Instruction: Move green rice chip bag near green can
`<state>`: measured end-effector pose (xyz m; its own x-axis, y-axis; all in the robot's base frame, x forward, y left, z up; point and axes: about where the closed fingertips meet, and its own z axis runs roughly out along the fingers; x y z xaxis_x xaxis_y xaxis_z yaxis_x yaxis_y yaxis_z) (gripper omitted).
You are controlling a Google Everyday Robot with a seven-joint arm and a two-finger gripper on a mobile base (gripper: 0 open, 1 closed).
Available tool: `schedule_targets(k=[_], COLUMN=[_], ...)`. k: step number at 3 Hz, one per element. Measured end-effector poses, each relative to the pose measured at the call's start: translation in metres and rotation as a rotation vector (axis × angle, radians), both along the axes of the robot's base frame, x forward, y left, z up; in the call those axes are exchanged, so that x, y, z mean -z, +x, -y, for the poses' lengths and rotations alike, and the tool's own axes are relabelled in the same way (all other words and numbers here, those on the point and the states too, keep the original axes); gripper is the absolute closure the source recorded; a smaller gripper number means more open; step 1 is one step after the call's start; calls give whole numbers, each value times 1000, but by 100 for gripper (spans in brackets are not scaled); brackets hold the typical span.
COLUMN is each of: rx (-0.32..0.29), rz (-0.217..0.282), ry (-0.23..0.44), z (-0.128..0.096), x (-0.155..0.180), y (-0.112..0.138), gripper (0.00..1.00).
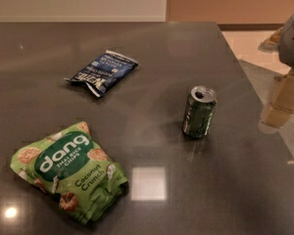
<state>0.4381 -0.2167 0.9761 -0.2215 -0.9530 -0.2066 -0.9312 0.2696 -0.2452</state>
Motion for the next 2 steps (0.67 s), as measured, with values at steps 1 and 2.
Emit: schedule_targets(k=[1,2], rx=[-5,-39], rz=[0,-19], ry=[3,27], z=[-2,-23], x=[-4,-11], y=[0,5], gripper=[0,0])
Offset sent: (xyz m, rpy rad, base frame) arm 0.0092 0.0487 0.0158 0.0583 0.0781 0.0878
